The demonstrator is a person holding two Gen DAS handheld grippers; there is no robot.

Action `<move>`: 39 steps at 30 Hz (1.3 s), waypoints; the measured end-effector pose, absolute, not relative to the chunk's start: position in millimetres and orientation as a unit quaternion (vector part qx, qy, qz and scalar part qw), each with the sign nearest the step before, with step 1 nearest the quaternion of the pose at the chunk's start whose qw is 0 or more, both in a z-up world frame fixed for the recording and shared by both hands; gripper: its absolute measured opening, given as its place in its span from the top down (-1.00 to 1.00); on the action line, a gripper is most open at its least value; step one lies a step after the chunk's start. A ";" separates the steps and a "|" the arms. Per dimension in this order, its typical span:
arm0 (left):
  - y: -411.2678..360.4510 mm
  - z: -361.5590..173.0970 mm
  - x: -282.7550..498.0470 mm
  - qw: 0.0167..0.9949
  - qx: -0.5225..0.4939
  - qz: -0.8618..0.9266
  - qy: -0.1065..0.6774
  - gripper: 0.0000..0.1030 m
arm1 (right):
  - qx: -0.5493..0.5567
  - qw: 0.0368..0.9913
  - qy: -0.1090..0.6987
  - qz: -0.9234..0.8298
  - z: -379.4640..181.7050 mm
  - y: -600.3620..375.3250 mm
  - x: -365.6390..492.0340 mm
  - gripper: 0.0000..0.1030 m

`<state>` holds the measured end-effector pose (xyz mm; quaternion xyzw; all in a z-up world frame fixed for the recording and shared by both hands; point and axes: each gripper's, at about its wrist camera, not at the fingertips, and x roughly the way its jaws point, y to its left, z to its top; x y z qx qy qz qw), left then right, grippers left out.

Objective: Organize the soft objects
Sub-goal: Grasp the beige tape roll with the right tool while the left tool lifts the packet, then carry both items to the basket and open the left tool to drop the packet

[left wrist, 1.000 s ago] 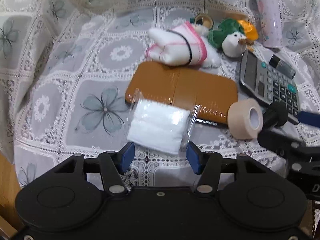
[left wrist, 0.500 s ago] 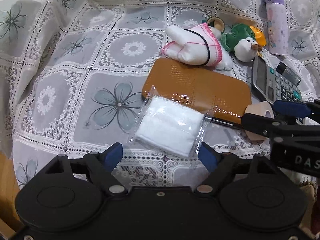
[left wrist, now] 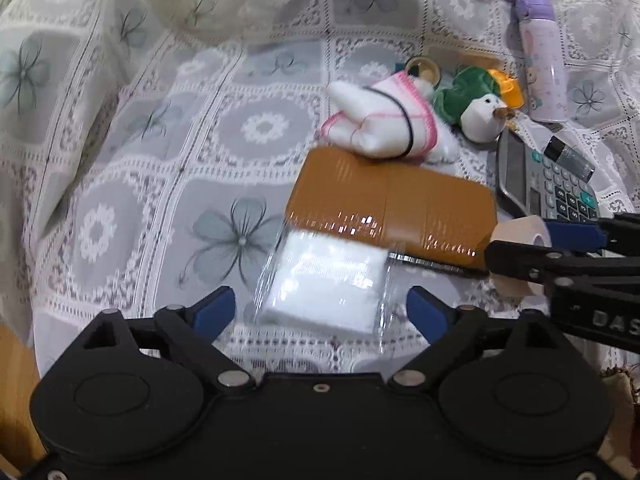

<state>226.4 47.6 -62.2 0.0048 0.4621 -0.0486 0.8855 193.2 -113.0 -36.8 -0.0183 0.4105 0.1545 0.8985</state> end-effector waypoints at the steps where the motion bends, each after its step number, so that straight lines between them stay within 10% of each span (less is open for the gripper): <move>1: 46.1 -61.6 227.4 0.888 0.010 -0.051 0.457 -0.75 | -0.017 0.901 0.406 0.154 -33.5 -113.6 191.3 0.04; 7: 37.9 -66.6 239.1 0.887 0.029 -0.061 0.456 -0.67 | 0.001 0.906 0.398 0.144 -16.6 -123.2 182.9 0.05; 9: 39.0 -70.3 242.8 0.884 0.020 -0.066 0.462 -0.19 | 0.006 0.906 0.400 0.136 -14.5 -127.7 178.4 0.04; 39: -0.7 -18.6 91.8 0.874 -0.007 -0.081 0.479 -0.18 | 0.108 0.902 0.414 0.053 7.0 -181.9 -13.1 0.04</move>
